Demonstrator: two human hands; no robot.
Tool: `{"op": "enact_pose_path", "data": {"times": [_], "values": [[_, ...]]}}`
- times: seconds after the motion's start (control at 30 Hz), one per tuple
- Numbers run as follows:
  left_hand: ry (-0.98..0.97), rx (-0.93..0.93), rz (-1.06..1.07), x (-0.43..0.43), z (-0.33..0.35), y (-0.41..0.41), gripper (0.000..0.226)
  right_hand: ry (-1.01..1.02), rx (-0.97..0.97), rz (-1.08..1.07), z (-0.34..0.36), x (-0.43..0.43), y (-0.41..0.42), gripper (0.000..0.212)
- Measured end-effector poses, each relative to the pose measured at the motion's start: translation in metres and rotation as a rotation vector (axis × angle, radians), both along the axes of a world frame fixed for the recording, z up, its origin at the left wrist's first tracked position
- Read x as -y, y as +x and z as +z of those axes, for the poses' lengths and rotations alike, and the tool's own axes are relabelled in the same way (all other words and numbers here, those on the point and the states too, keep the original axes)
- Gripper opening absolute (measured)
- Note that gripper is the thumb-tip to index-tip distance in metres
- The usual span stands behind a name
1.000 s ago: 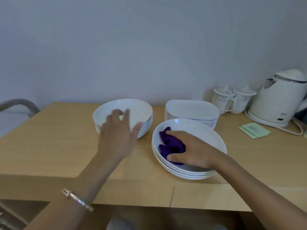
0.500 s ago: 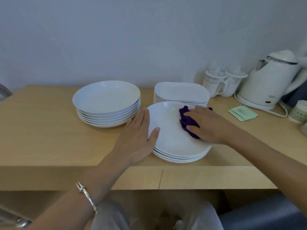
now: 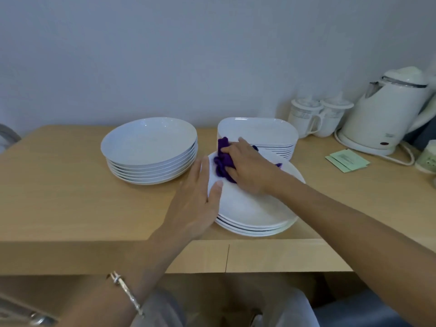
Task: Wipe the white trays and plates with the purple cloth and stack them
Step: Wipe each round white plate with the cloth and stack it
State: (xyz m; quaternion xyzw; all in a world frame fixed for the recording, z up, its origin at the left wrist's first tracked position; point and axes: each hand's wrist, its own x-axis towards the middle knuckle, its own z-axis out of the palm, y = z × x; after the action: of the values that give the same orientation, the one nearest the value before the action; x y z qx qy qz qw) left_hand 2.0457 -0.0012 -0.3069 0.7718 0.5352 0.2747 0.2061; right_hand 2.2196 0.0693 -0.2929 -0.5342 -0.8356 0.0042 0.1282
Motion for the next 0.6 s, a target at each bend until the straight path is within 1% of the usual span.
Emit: {"op": "enact_pose_path", "data": {"times": [0.03,0.1,0.17,0.23,0.3,0.33,0.37,0.43,0.5,0.6], "values": [[-0.009,-0.062,0.023,0.000,0.001,-0.001,0.060,0.027,0.074,-0.053,0.002,0.001,0.013,0.045],[-0.019,-0.151,0.039,0.001,0.005,-0.002,0.059,0.001,0.167,-0.132,0.010,0.019,0.036,0.044],[-0.021,-0.200,0.045,0.000,0.005,-0.002,0.059,-0.085,0.199,-0.153,0.024,0.051,0.051,0.035],[-0.012,-0.214,0.055,-0.001,0.002,-0.001,0.061,-0.267,0.115,-0.065,0.040,0.086,0.050,0.020],[-0.006,-0.150,0.043,-0.001,-0.001,-0.002,0.066,-0.516,-0.088,0.067,0.047,0.105,0.033,0.020],[-0.010,-0.087,0.023,0.000,-0.002,-0.001,0.069,-0.572,-0.172,0.139,0.047,0.106,0.020,0.020],[-0.013,-0.017,-0.002,0.001,-0.002,-0.001,0.072,-0.570,-0.239,0.197,0.043,0.101,0.007,0.017],[-0.001,0.095,-0.025,0.002,-0.002,0.000,0.072,-0.491,-0.375,0.281,0.036,0.080,-0.020,0.010],[0.041,0.122,-0.018,0.002,-0.003,0.001,0.068,-0.435,-0.493,0.321,0.029,0.055,-0.037,0.013],[0.100,0.101,0.009,0.002,-0.008,-0.001,0.061,-0.332,-0.550,0.305,0.025,0.039,-0.044,0.012]]}}
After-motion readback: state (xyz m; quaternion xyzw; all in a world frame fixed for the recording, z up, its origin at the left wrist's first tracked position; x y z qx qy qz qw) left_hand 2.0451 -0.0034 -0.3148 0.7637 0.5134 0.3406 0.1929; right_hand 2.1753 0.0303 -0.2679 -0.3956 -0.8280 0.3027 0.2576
